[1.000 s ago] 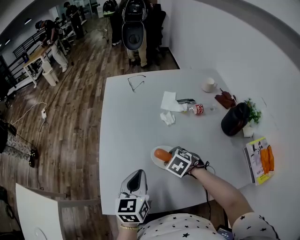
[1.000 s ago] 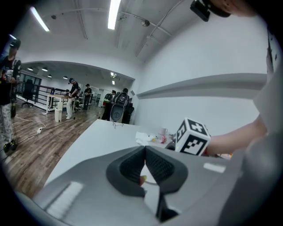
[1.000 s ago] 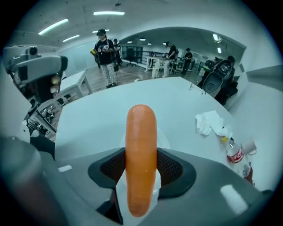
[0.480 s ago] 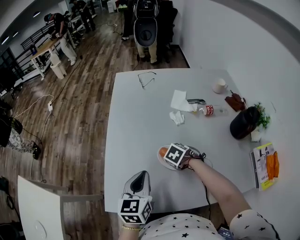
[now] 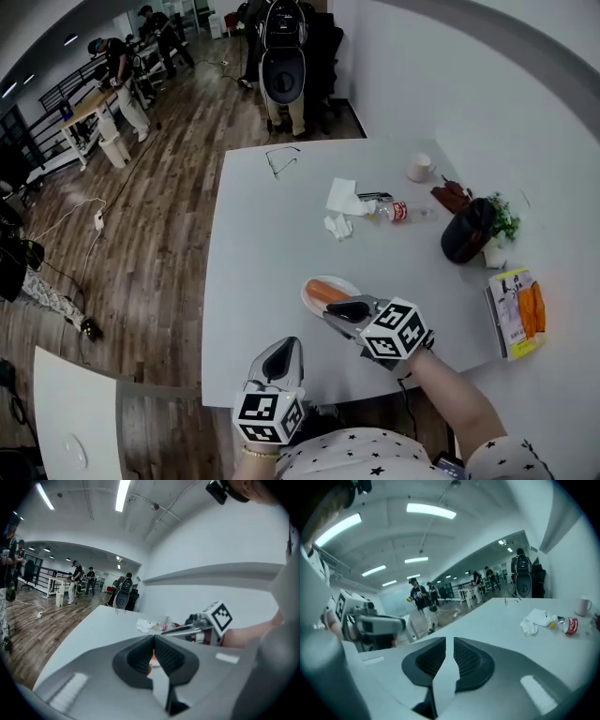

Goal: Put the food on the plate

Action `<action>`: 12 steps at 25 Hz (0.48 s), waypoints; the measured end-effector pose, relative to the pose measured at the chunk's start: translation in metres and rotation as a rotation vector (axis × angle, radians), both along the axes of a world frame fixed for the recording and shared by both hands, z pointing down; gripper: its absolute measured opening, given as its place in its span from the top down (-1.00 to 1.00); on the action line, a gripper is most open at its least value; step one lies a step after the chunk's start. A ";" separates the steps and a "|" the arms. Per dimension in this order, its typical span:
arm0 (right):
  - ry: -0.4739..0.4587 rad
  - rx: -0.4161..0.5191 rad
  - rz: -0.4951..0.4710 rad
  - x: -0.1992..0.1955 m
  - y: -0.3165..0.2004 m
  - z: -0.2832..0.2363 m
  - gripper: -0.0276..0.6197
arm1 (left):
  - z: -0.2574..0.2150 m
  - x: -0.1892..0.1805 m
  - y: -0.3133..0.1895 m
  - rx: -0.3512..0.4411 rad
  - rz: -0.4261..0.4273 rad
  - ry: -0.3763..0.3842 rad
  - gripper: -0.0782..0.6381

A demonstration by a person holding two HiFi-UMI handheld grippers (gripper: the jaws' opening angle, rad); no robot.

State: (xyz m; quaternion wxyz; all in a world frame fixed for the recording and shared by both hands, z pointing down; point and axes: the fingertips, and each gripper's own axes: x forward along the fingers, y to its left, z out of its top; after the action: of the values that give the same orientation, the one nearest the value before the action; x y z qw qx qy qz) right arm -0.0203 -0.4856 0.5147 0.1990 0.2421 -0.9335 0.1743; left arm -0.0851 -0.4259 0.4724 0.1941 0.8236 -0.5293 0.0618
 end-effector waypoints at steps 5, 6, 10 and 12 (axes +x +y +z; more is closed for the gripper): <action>-0.138 0.099 0.149 0.023 0.090 -0.040 0.91 | -0.005 0.017 0.056 0.018 0.025 0.013 0.76; -0.155 0.114 0.178 0.027 0.107 -0.043 0.91 | -0.005 0.020 0.067 0.019 0.027 0.011 0.76; -0.205 0.138 0.252 0.034 0.161 -0.051 0.91 | -0.002 0.033 0.109 0.019 0.054 -0.002 0.76; -0.217 0.151 0.279 0.036 0.180 -0.054 0.91 | -0.001 0.039 0.126 0.023 0.067 -0.007 0.76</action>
State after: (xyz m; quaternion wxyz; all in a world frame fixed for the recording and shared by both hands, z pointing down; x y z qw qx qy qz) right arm 0.0162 -0.3055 0.4604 0.0522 0.3630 -0.9173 0.1547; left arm -0.0464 -0.3003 0.4712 0.1806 0.8428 -0.5028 0.0651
